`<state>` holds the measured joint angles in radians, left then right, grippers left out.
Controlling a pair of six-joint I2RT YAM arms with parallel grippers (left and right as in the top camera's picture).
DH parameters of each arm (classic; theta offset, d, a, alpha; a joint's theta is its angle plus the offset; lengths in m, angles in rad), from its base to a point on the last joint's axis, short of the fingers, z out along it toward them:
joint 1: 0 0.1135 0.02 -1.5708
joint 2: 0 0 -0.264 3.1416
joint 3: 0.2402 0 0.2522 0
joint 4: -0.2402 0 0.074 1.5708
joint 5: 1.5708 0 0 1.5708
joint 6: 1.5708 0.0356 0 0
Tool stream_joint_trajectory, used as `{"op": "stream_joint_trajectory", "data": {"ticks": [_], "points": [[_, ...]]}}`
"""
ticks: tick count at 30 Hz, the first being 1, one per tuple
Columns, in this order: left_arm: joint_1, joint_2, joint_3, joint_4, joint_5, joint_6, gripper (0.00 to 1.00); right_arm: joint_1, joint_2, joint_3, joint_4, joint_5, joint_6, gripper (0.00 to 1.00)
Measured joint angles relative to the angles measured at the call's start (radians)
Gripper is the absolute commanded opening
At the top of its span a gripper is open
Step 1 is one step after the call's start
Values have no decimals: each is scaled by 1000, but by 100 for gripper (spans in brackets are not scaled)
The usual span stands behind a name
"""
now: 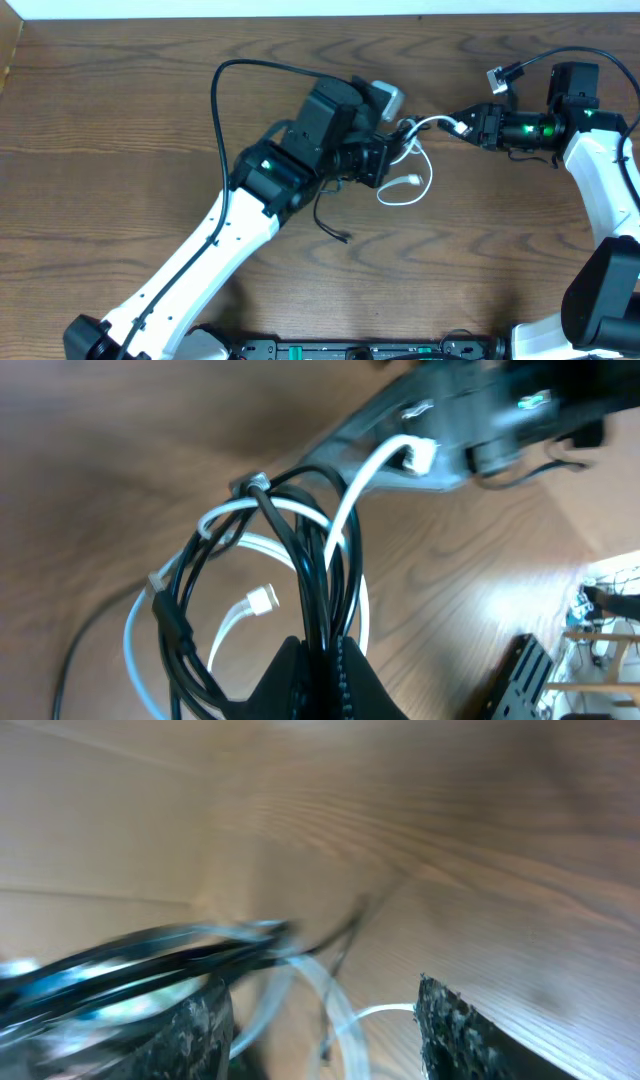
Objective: Untangle cables
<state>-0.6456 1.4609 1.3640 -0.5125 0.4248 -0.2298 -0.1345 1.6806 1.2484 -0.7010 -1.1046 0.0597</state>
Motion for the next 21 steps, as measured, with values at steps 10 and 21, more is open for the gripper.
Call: {"op": "stream_joint_trajectory", "data": {"ticks": [10,21], "points": [[67,47,0,-31,-5,-32,7,79,0,0,11,-217,-5,62],[79,47,0,-31,-77,-254,7,307,-1,-3,212,14,181,58]]}}
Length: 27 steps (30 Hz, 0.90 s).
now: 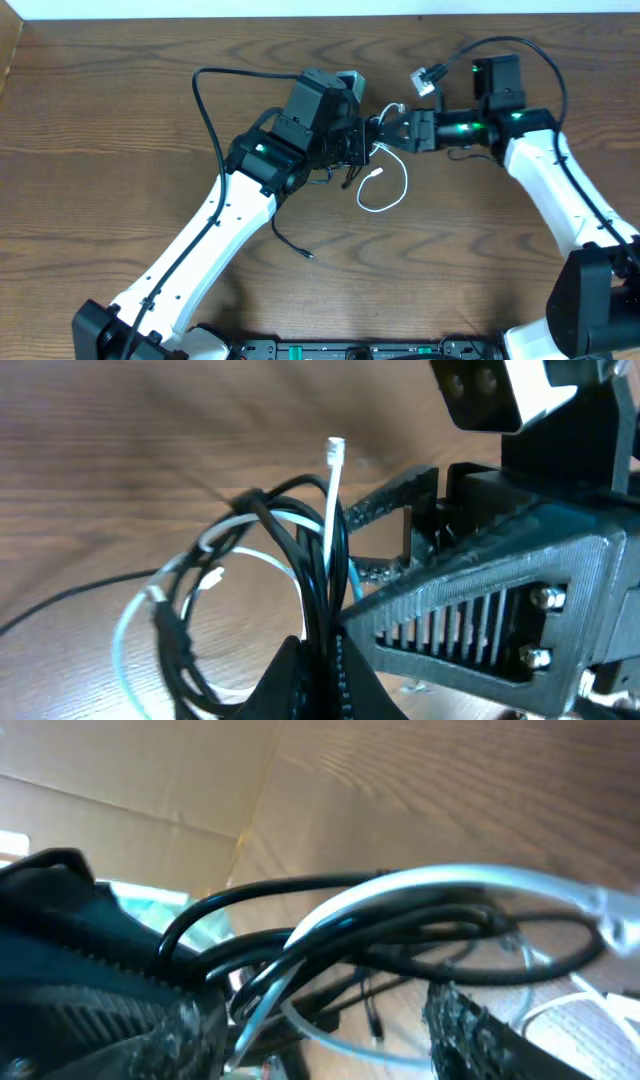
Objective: Untangle cables
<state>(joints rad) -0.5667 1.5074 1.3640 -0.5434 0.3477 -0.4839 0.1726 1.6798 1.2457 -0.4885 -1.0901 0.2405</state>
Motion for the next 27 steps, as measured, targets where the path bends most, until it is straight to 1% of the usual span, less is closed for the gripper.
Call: {"op": "stream_joint_trajectory", "data": {"ticks": [1,3,5,9,10,11,13,14,15,17,19,24,27], "points": [[5,0,0,2,-11,-11,7,13,0,-2,53,27,47,57],[13,0,0,1,-22,-23,7,33,0,-2,86,71,106,56],[13,0,0,2,-24,-37,7,64,0,-2,89,139,173,56],[10,0,0,4,-19,-44,7,130,0,-2,85,294,281,48],[10,0,0,6,-16,-44,8,146,0,-2,76,334,299,41],[9,0,0,6,-15,-44,8,159,0,-2,60,374,315,37],[18,0,0,3,-2,-43,7,176,1,-2,-34,520,352,25],[30,-2,0,0,8,-43,7,175,2,-1,-68,571,358,22],[50,-6,0,-8,15,-40,7,166,2,-2,-127,644,357,17],[105,-26,0,-25,21,-32,7,137,3,-3,-183,743,358,15],[153,-47,0,-51,23,-12,7,106,3,-2,-231,816,343,10],[254,-86,0,-159,27,41,7,57,3,-2,-290,938,280,2],[312,-86,0,-223,-5,103,7,17,3,-2,-320,1004,227,1]]}}
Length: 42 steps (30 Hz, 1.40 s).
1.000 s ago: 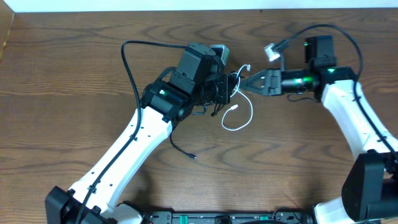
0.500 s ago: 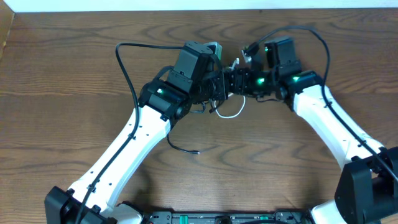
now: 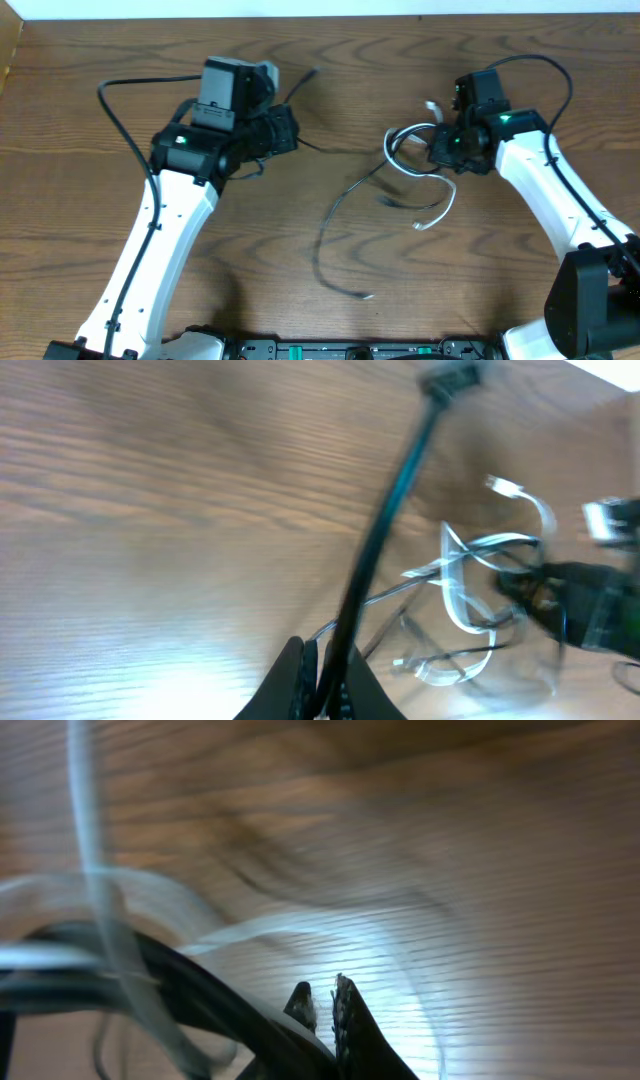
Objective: Untangle cables
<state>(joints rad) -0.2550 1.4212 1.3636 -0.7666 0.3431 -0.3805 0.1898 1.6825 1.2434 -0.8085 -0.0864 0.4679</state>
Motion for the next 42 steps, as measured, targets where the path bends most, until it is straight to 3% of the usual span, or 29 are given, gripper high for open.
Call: {"op": "stream_joint_trajectory", "data": {"ticks": [5,8,9,11,12,14,20,28,31,36,42], "points": [[31,0,0,-86,-90,45,8,-50,0,0,-25,-13,-85,1],[45,0,0,-92,-134,69,8,-69,0,0,6,-223,-248,1],[46,0,0,-94,-140,76,17,-70,0,0,13,-268,-279,1],[46,0,0,-97,-135,106,57,-71,-11,0,37,-438,-372,1],[46,0,0,-96,-116,126,67,-71,-30,0,50,-492,-401,1],[46,0,0,-88,-64,167,77,-71,-67,0,68,-547,-430,1],[49,0,0,11,232,269,78,-71,-228,1,113,-747,-503,1],[43,78,0,49,414,288,78,-71,-234,1,235,-1049,-521,1],[13,188,0,146,517,309,78,-71,-235,1,290,-1211,-525,1],[-2,272,-2,316,678,327,77,-71,-235,1,290,-1291,-525,1],[-15,301,-2,349,763,330,73,-71,-235,1,288,-1292,-525,1]]}}
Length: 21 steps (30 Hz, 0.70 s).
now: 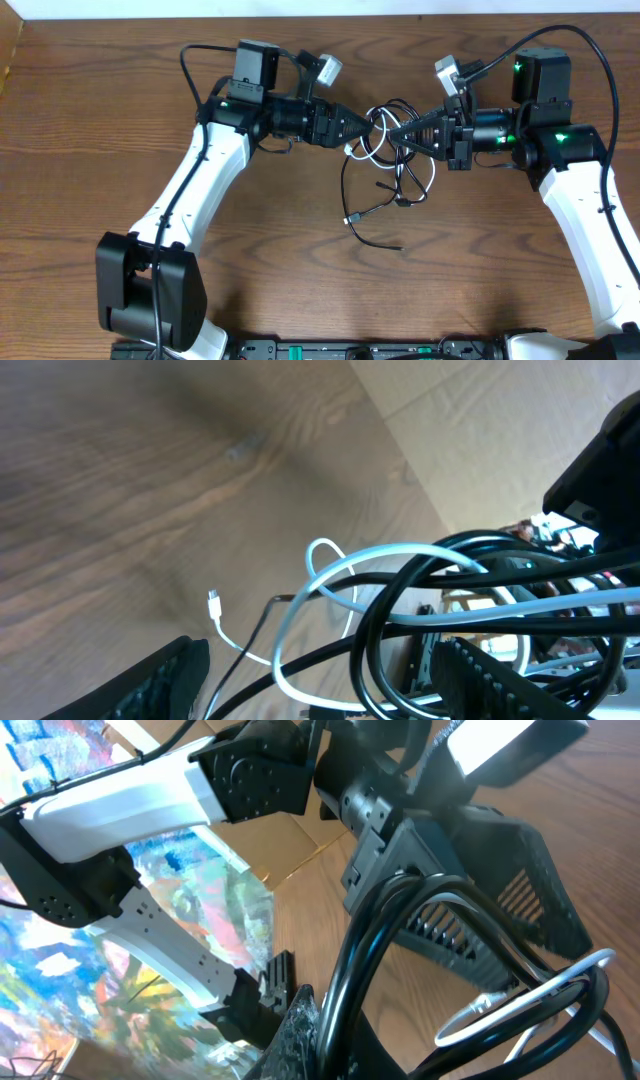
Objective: Untangle cables
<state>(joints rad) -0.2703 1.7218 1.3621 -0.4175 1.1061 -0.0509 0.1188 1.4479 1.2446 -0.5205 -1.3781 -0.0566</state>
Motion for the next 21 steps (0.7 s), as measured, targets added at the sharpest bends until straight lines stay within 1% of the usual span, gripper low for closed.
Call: {"op": "stream_joint_trajectory", "data": {"ticks": [2,4,6,7,9,10,11,12,14,16,20,21], "points": [[-16,9,0,0,8,3,68,0,0,0,0,4,1,1],[-40,14,0,0,10,5,57,0,0,0,0,6,1,1],[-57,17,0,0,-5,11,43,0,0,0,-1,6,1,1],[-64,17,0,-1,-21,9,41,0,0,0,-1,6,1,1],[-68,18,0,-8,-58,9,29,0,0,0,-4,8,1,1],[-69,18,0,-17,-77,8,22,0,0,0,-10,13,1,1],[-69,18,0,-30,-103,6,19,0,0,0,-15,22,1,1],[-69,18,0,-47,-135,-2,13,0,0,0,-29,45,6,1],[-72,18,-1,-89,-222,-18,9,0,0,0,-71,139,33,1],[-74,18,-2,-108,-278,-27,8,1,0,3,-139,289,81,1],[-72,18,-2,-113,-335,-35,7,1,0,3,-291,722,232,1],[-72,18,-2,-112,-341,-35,7,1,0,3,-301,768,246,1]]}}
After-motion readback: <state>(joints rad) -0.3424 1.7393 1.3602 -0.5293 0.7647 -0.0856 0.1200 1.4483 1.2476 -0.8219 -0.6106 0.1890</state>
